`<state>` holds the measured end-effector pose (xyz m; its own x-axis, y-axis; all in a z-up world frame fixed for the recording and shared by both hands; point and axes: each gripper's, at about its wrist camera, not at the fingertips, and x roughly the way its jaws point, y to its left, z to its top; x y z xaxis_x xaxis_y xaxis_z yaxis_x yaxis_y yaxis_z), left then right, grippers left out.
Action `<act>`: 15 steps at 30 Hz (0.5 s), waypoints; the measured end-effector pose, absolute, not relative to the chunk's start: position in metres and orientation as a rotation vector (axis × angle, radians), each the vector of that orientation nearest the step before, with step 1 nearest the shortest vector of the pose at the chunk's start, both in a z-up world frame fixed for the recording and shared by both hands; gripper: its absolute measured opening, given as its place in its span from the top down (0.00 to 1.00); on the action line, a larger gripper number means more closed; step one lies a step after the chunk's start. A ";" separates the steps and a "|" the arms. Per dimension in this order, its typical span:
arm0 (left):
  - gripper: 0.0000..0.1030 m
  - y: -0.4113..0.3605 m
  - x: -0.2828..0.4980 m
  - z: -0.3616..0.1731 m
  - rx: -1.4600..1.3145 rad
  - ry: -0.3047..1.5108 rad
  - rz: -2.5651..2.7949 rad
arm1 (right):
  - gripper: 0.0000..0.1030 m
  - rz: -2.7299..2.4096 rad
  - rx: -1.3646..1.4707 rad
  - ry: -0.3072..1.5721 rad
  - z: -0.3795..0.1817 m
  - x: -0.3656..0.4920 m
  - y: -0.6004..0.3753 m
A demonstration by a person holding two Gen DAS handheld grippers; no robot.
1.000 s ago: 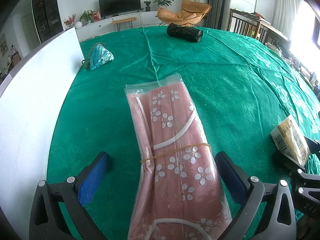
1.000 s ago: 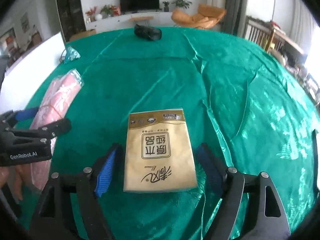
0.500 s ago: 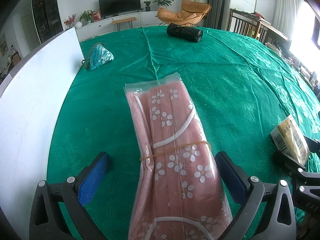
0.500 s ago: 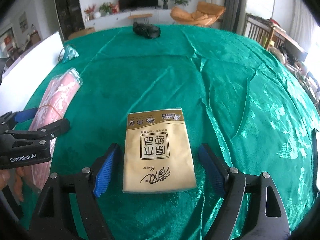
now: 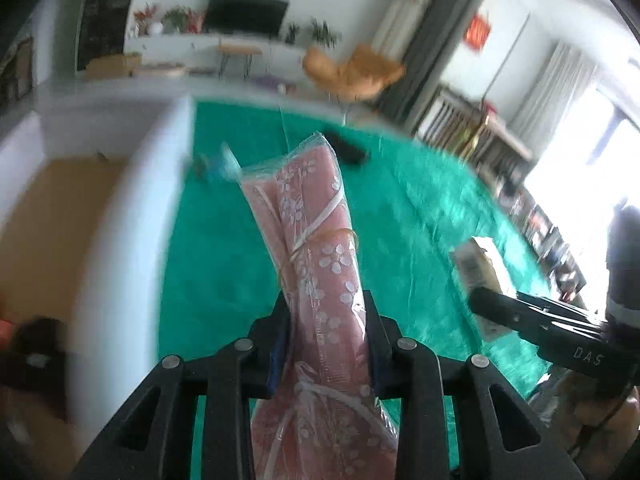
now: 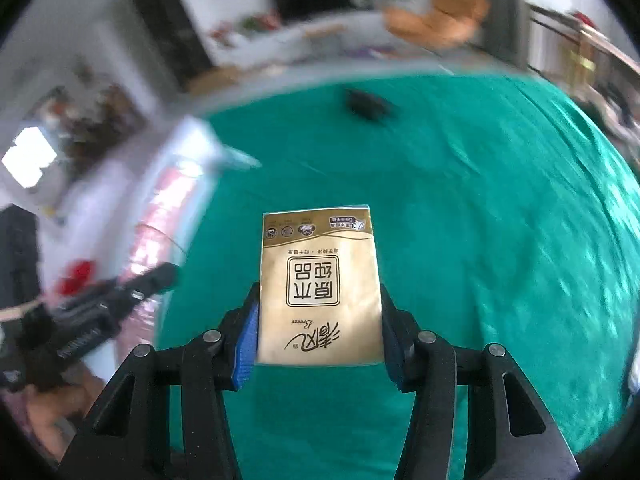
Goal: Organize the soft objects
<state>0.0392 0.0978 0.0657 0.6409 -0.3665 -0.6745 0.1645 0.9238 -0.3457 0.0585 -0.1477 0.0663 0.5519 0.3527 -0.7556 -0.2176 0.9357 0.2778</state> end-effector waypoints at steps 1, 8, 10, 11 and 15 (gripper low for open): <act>0.69 0.110 0.035 0.077 -0.259 0.804 -0.292 | 0.47 0.405 0.157 0.901 0.086 0.056 -0.127; 0.20 0.259 -0.011 0.119 -0.189 0.760 0.096 | 0.43 0.812 0.110 0.848 0.147 0.043 0.028; 0.00 0.290 -0.021 0.103 -0.201 0.783 0.212 | 0.32 0.913 0.122 0.886 0.136 0.040 0.068; 0.00 0.303 -0.026 0.094 -0.208 0.796 0.258 | 0.26 0.944 0.122 0.916 0.130 0.040 0.080; 0.00 0.330 -0.037 0.062 -0.212 0.891 0.349 | 0.26 0.945 0.123 0.989 0.102 0.033 0.091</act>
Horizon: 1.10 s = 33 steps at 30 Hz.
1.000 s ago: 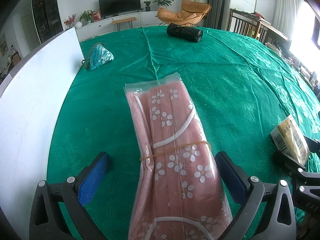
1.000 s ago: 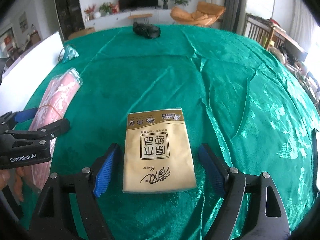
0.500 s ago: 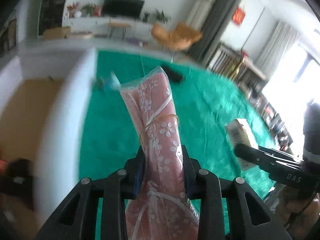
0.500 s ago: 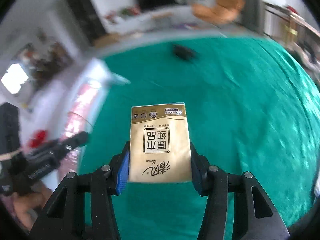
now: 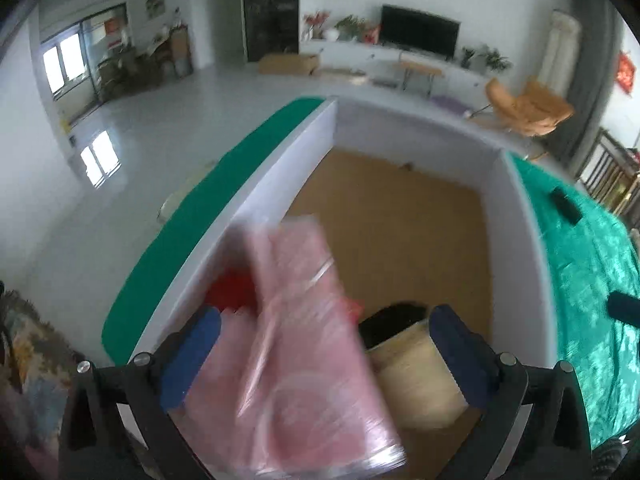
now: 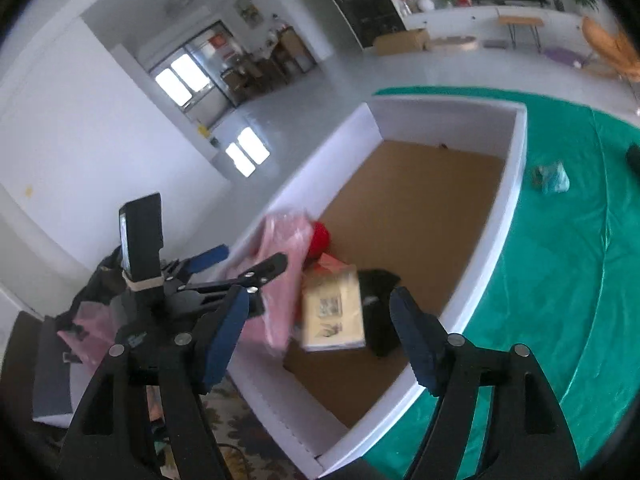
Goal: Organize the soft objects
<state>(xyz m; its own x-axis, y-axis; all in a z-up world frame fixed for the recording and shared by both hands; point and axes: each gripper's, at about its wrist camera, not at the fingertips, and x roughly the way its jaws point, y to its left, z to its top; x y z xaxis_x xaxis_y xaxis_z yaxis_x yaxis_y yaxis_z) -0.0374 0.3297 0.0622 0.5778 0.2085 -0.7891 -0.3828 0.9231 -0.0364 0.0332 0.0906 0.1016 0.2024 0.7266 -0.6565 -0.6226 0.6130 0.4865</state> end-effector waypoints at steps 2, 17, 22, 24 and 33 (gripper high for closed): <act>0.00 0.328 -0.043 0.061 -0.236 0.868 0.365 | 0.26 0.873 0.099 0.952 0.093 0.034 0.069; 0.00 0.081 0.033 0.112 -0.031 0.824 -0.253 | 0.26 0.045 -0.029 0.880 -0.067 0.038 -0.179; 0.00 0.018 0.134 0.074 0.050 0.984 -0.317 | 0.26 0.033 0.031 0.864 -0.064 0.047 -0.188; 0.00 0.010 0.177 0.050 0.100 1.008 -0.215 | 0.24 0.037 0.020 0.867 -0.066 0.049 -0.185; 0.00 0.026 0.292 -0.018 0.162 1.010 -0.020 | 0.21 0.052 0.013 0.871 -0.063 0.056 -0.181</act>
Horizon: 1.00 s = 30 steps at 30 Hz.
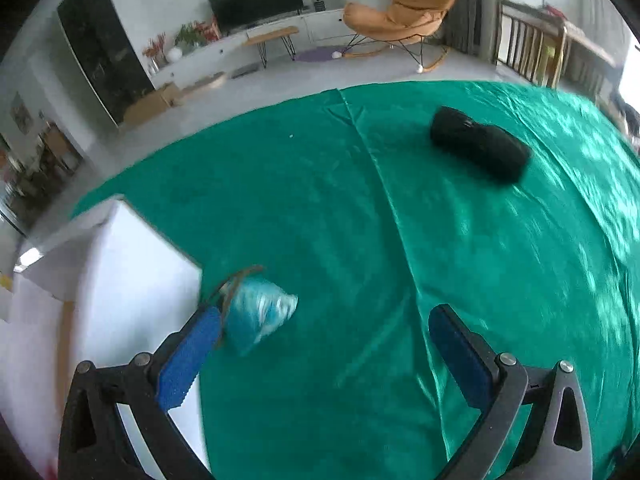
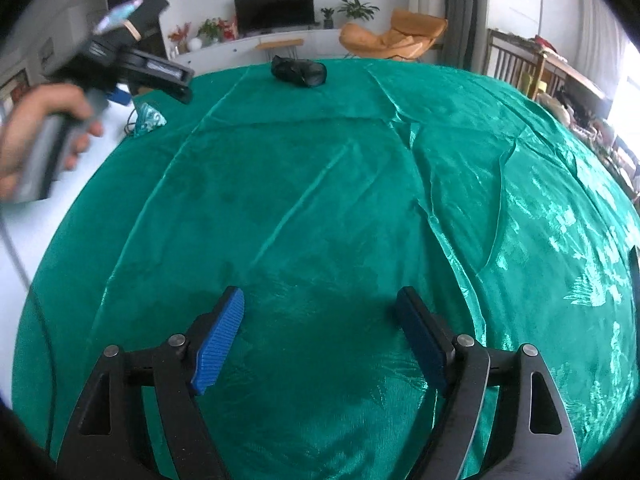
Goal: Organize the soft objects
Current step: 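Close the left tool on the teal pouch with the cord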
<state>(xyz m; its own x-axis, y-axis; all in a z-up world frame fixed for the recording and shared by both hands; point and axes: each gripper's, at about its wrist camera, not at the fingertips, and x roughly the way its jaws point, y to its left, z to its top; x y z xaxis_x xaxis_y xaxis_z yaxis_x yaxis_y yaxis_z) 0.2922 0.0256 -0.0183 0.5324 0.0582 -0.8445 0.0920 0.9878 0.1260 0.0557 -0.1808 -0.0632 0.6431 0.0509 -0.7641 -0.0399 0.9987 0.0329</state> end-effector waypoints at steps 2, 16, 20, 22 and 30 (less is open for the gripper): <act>0.00 0.036 0.306 -0.030 0.127 1.031 -0.020 | 0.20 0.053 0.015 0.871 -0.063 0.056 -0.180; 0.60 0.070 0.305 -0.037 0.024 0.968 0.021 | 0.19 0.052 -0.002 0.877 -0.063 0.058 -0.178; 0.61 0.083 0.288 -0.032 -0.097 1.004 -0.047 | 0.19 0.052 -0.001 0.877 -0.063 0.058 -0.179; 0.61 0.078 0.273 -0.031 -0.155 1.042 -0.102 | 0.19 0.053 0.002 0.876 -0.063 0.058 -0.179; 0.57 0.036 0.179 -0.018 -0.223 1.166 -0.371 | 0.19 0.061 0.022 0.870 -0.063 0.058 -0.182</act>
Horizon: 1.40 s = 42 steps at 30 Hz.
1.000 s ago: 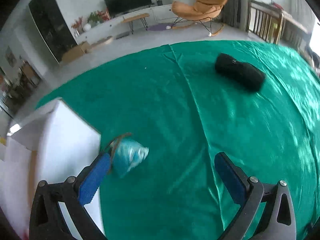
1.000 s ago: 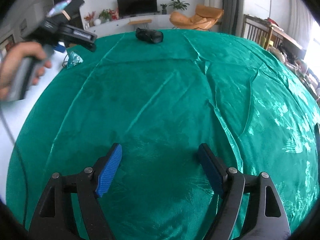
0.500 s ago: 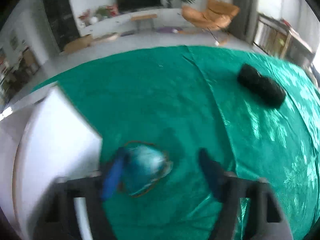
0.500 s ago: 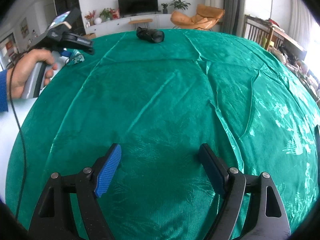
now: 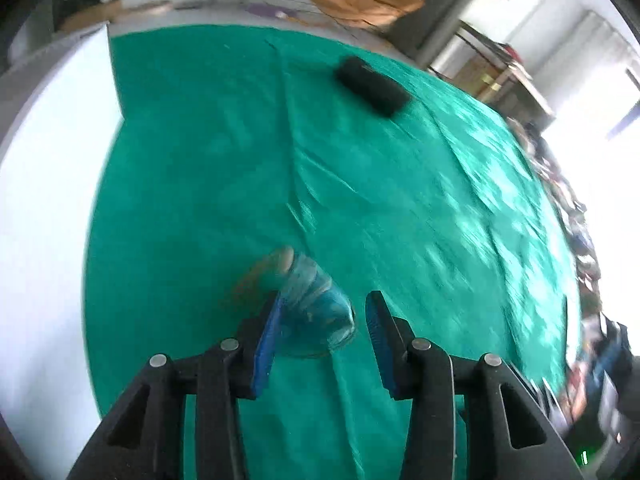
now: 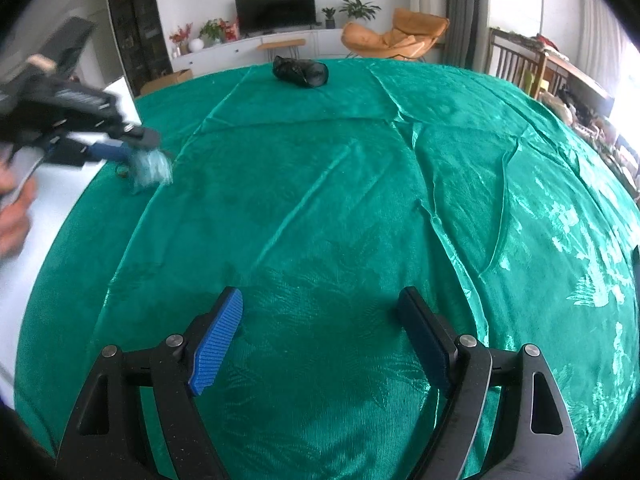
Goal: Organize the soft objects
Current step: 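Close the left tool on the teal pouch with the cord, then move the right tool to the black wrapped bundle and close on it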
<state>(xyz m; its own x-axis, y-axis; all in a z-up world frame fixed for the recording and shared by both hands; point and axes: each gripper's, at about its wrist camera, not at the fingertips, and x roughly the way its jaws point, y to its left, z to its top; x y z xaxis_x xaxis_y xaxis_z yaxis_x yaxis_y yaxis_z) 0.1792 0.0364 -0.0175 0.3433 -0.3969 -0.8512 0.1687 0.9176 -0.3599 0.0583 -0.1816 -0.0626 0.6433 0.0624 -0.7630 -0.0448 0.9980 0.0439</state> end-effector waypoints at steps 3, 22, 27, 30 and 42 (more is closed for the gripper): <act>0.27 0.034 0.152 -0.006 -0.158 1.129 -0.340 | 0.19 0.065 0.032 0.867 -0.062 0.059 -0.183; 0.00 0.015 0.182 -0.065 0.010 0.947 -0.030 | 0.19 0.077 0.053 0.861 -0.063 0.057 -0.188; 0.00 0.020 0.189 -0.067 0.001 0.947 -0.020 | 0.19 0.064 0.015 0.872 -0.064 0.059 -0.183; 0.00 0.021 0.190 -0.068 0.003 0.948 -0.019 | 0.19 0.068 0.002 0.883 -0.064 0.060 -0.182; 0.00 0.020 0.190 -0.069 0.003 0.948 -0.018 | 0.20 0.185 -0.050 0.924 0.004 0.270 -0.206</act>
<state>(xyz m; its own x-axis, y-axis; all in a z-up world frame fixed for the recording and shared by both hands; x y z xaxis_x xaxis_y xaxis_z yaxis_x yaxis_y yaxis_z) 0.1898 0.0202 -0.0687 0.5832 -0.0136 -0.8122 0.0165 0.9999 -0.0049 0.2700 -0.2059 0.0045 0.5877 0.1367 -0.7974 -0.1799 0.9830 0.0359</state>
